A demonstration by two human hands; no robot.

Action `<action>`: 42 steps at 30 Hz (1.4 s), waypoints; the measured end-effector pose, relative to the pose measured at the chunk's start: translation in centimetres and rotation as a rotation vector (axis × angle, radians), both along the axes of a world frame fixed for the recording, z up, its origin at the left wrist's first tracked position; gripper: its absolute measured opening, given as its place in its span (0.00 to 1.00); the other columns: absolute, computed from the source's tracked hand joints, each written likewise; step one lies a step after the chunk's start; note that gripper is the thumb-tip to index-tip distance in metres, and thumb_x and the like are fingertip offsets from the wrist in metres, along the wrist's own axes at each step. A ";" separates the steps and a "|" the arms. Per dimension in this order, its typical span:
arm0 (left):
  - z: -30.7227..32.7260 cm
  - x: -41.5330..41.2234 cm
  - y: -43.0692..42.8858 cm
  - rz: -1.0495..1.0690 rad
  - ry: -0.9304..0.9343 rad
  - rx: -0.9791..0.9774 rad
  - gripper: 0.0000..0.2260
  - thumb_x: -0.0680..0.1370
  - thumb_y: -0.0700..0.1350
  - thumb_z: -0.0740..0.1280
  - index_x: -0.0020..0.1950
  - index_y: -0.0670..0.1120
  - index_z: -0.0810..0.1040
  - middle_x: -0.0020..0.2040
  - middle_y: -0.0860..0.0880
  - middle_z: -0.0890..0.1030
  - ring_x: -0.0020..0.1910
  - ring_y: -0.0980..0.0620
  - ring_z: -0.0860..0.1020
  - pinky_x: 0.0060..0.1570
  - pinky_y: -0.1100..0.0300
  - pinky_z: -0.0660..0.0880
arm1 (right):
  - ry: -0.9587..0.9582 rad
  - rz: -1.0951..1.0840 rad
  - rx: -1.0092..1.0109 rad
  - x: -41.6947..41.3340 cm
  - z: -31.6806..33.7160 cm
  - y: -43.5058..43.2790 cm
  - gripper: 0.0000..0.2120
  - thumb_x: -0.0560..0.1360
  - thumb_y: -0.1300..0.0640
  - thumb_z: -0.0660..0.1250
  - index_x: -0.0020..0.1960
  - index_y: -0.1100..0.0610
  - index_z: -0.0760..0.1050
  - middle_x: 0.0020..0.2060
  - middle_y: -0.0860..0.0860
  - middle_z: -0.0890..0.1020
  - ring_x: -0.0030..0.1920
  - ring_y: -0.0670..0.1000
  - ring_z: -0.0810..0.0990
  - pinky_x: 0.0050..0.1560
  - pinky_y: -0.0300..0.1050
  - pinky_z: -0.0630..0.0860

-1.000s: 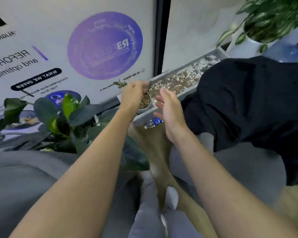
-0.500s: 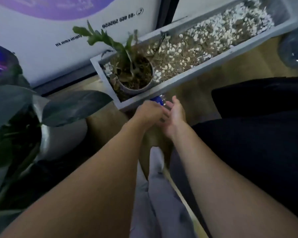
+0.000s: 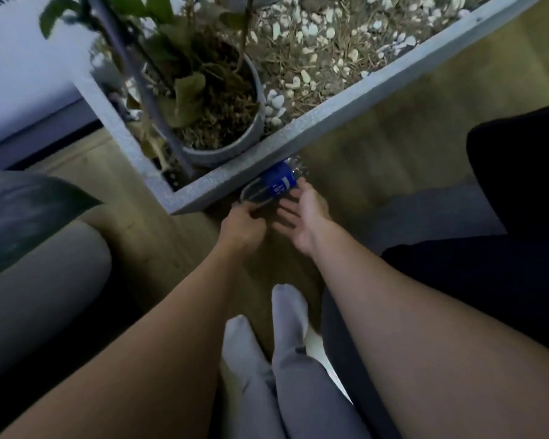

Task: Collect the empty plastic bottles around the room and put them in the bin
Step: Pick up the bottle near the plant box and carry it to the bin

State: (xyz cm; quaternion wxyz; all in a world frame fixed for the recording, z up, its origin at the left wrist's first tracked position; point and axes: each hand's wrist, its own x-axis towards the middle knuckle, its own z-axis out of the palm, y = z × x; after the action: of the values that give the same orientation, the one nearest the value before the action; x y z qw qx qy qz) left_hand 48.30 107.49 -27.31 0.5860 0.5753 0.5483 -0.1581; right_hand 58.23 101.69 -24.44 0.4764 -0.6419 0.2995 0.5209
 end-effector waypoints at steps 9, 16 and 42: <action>-8.5 2.1 2.7 -0.220 0.092 0.132 0.07 0.82 0.44 0.60 0.58 0.49 0.74 0.50 0.50 0.76 0.45 0.54 0.74 0.50 0.58 0.73 | 0.024 0.002 -0.026 1.4 -5.0 1.0 0.21 0.82 0.47 0.58 0.74 0.51 0.67 0.66 0.55 0.76 0.66 0.56 0.74 0.65 0.58 0.71; -15.2 2.4 2.3 -0.290 0.050 0.054 0.39 0.76 0.40 0.69 0.80 0.53 0.51 0.78 0.47 0.62 0.75 0.44 0.65 0.72 0.43 0.65 | 0.033 0.034 -0.074 1.7 -7.1 0.0 0.22 0.82 0.46 0.57 0.75 0.49 0.65 0.69 0.55 0.73 0.66 0.55 0.73 0.65 0.56 0.71; 20.6 1.3 0.4 -0.214 0.152 0.291 0.19 0.74 0.59 0.60 0.56 0.48 0.80 0.51 0.44 0.82 0.50 0.42 0.80 0.54 0.47 0.78 | -0.155 0.292 -0.185 -1.9 17.0 0.4 0.12 0.81 0.56 0.60 0.62 0.59 0.75 0.55 0.61 0.81 0.44 0.56 0.79 0.49 0.55 0.81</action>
State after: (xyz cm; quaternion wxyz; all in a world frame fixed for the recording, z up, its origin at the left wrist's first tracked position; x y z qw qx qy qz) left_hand 49.65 107.87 -6.71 0.4333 0.6953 0.5439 -0.1817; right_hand 56.30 102.10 -7.41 0.3565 -0.7578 0.2122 0.5036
